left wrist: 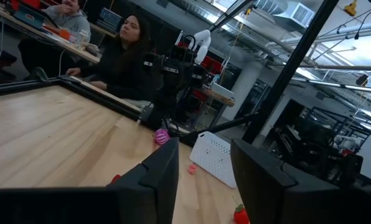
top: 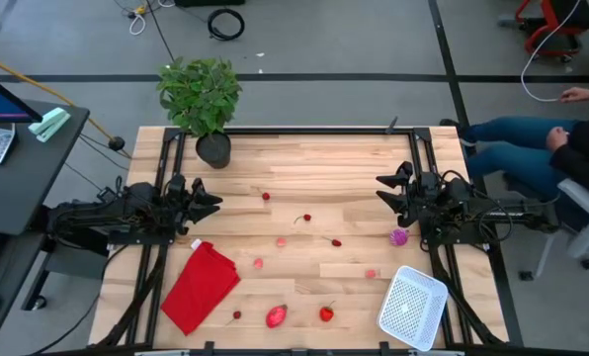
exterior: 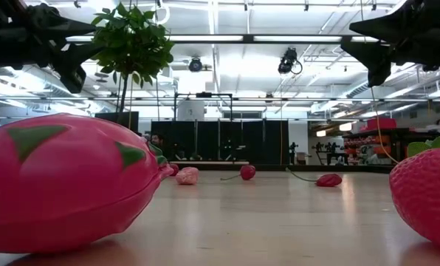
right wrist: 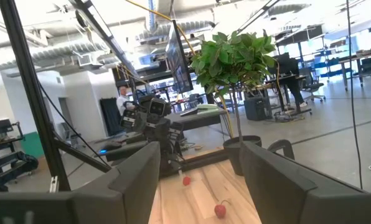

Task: Pick and placing Produce into tupperware

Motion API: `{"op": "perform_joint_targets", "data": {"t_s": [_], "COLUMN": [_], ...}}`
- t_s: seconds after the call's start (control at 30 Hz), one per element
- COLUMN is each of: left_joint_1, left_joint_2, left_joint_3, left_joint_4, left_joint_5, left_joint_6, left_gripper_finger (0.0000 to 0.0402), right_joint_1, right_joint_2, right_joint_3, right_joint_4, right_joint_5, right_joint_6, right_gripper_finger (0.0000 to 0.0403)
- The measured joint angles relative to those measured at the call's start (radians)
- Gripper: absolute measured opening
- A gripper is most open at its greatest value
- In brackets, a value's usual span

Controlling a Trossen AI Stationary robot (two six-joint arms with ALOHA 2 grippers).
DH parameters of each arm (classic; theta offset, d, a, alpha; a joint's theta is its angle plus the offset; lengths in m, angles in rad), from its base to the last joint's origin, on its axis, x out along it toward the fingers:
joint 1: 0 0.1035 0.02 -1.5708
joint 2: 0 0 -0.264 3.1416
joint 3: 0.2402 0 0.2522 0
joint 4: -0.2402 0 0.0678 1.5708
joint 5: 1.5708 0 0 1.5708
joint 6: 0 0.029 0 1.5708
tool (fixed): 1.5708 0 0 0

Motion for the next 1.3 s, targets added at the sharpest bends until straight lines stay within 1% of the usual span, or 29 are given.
{"op": "perform_joint_targets", "data": {"t_s": [0.03, 0.07, 0.13, 0.17, 0.2, 0.23, 0.3, 0.37, 0.43, 0.5, 0.57, 0.63, 0.7, 0.77, 0.8, 0.87, 0.93, 1.0, 1.07, 1.13, 1.17, 1.27, 1.3], "left_joint_1": [0.0, 0.001, 0.006, 0.01, 0.015, 0.02, 0.033, 0.048, 0.066, 0.082, 0.094, 0.102, 0.11, 0.118, 0.121, 0.125, 0.129, 0.137, 0.145, 0.151, 0.154, 0.161, 0.161], "left_joint_2": [0.0, 0.0, 0.0, 0.0, 0.0, 0.0, 0.0, 0.0, 0.0, 0.0, 0.0, 0.0, 0.005, 0.036, 0.061, 0.128, 0.219, 0.314, 0.399, 0.47, 0.5, 0.566, 0.581], "left_joint_3": [0.0, 0.0, 0.0, 0.0, 0.0, 0.0, 0.0, 0.0, -0.001, -0.001, 0.01, 0.051, 0.107, 0.174, 0.209, 0.28, 0.352, 0.417, 0.471, 0.518, 0.536, 0.578, 0.586], "left_joint_4": [0.001, 0.003, 0.004, 0.007, 0.012, 0.019, 0.028, 0.03, 0.064, 0.16, 0.271, 0.314, 0.311, 0.304, 0.294, 0.271, 0.232, 0.185, 0.149, 0.14, 0.14, 0.136, 0.136], "left_joint_5": [-0.001, -0.023, -0.094, -0.124, -0.151, -0.18, -0.248, -0.31, -0.332, -0.333, -0.333, -0.333, -0.333, -0.332, -0.333, -0.333, -0.333, -0.333, -0.333, -0.333, -0.333, -0.333, -0.333], "left_joint_6": [0.024, 0.09, 0.255, 0.297, 0.308, 0.286, 0.149, 0.005, -0.026, 0.026, 0.109, 0.211, 0.298, 0.351, 0.369, 0.409, 0.455, 0.502, 0.53, 0.549, 0.55, 0.549, 0.549], "left_gripper_finger": [0.0151, 0.015, 0.0147, 0.0146, 0.0145, 0.0145, 0.0146, 0.0149, 0.0151, 0.0153, 0.0152, 0.0149, 0.0146, 0.0144, 0.0143, 0.0142, 0.0144, 0.0147, 0.015, 0.0152, 0.0153, 0.0155, 0.0155], "right_joint_1": [0.0, 0.0, 0.0, 0.0, 0.0, 0.0, 0.0, 0.0, -0.002, -0.002, -0.002, -0.002, -0.002, -0.001, -0.002, -0.003, -0.012, -0.024, -0.034, -0.039, -0.038, -0.036, -0.036], "right_joint_2": [0.0, 0.0, 0.0, 0.0, 0.0, 0.0, 0.0, 0.0, 0.0, 0.0, 0.001, 0.011, 0.03, 0.056, 0.077, 0.133, 0.215, 0.314, 0.413, 0.509, 0.553, 0.67, 0.703], "right_joint_3": [0.0, 0.0, 0.0, 0.0, 0.0, 0.0, 0.0, 0.0, 0.0, 0.0, 0.0, 0.002, 0.025, 0.084, 0.125, 0.229, 0.354, 0.478, 0.601, 0.714, 0.771, 0.942, 1.001], "right_joint_4": [0.0, 0.0, 0.0, 0.0, 0.0, 0.0, 0.015, 0.061, 0.104, 0.178, 0.302, 0.428, 0.486, 0.459, 0.412, 0.244, 0.055, -0.071, -0.14, -0.172, -0.177, -0.183, -0.201], "right_joint_5": [0.0, 0.0, 0.0, 0.0, 0.0, 0.0, 0.0, 0.0, 0.0, 0.0, -0.011, -0.059, -0.123, -0.159, -0.162, -0.16, -0.161, -0.16, -0.16, -0.161, -0.161, -0.164, -0.169], "right_joint_6": [0.0, 0.0, 0.0, 0.0, 0.0, 0.0, 0.009, 0.058, 0.062, 0.049, 0.017, -0.036, -0.081, -0.092, -0.09, -0.082, -0.079, -0.086, -0.103, -0.086, -0.044, 0.175, 0.221], "right_gripper_finger": [0.0231, 0.0231, 0.0231, 0.0231, 0.0231, 0.0231, 0.0231, 0.0231, 0.0231, 0.0231, 0.0231, 0.0231, 0.0231, 0.0231, 0.0231, 0.0231, 0.0231, 0.0231, 0.0231, 0.0231, 0.0231, 0.0231, 0.0231]}}
